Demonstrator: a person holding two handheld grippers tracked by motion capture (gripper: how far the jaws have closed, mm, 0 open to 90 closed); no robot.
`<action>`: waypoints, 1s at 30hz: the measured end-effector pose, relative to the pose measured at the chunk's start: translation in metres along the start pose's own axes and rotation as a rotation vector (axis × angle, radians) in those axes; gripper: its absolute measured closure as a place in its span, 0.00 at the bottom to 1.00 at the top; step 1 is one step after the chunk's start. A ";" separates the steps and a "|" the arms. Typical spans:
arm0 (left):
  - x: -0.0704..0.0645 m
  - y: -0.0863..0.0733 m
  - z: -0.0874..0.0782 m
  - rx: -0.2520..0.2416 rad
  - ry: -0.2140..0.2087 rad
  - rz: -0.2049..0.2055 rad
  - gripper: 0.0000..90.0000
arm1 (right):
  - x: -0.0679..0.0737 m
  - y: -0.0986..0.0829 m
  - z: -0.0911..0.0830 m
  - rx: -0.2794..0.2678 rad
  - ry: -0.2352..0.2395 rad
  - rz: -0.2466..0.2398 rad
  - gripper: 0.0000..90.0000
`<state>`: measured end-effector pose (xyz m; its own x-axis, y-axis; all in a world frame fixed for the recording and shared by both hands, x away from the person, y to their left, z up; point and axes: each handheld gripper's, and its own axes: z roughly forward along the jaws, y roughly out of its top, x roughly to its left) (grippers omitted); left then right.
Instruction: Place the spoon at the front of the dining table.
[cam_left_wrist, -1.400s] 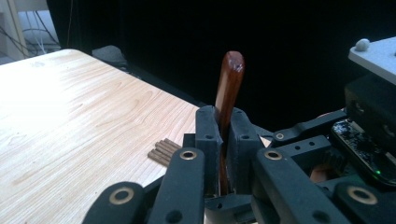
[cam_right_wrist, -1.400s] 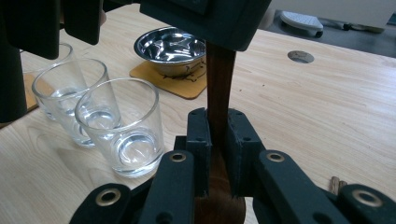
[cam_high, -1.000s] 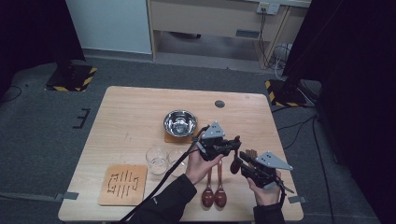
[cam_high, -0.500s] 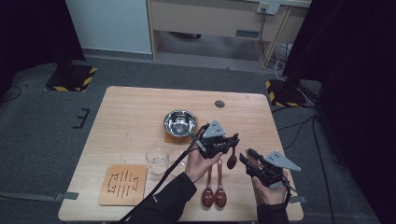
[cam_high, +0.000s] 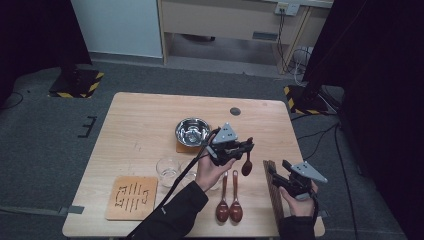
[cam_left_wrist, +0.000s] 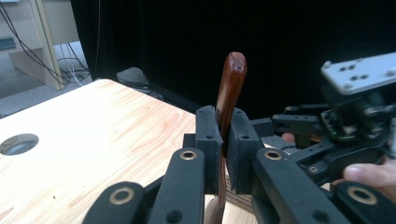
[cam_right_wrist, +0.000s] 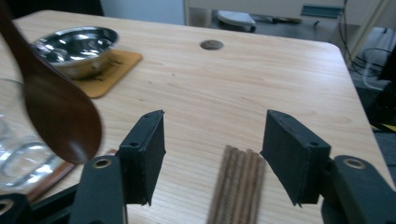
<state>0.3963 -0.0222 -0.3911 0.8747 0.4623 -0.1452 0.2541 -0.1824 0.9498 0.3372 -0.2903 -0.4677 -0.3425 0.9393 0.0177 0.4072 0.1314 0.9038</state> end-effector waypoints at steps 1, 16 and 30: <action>0.000 0.001 -0.001 -0.002 0.000 0.000 0.94 | -0.002 -0.002 0.001 0.004 -0.009 -0.001 0.41; 0.011 0.011 -0.015 -0.044 0.021 -0.001 0.94 | -0.029 -0.025 0.012 0.055 -0.105 0.026 0.27; 0.021 0.022 -0.028 -0.072 0.046 0.008 0.94 | -0.051 -0.043 0.018 0.112 -0.168 0.047 0.20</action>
<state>0.4090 0.0076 -0.3658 0.8562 0.5009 -0.1264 0.2156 -0.1242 0.9685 0.3522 -0.3377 -0.5154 -0.1785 0.9837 -0.0214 0.5139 0.1117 0.8506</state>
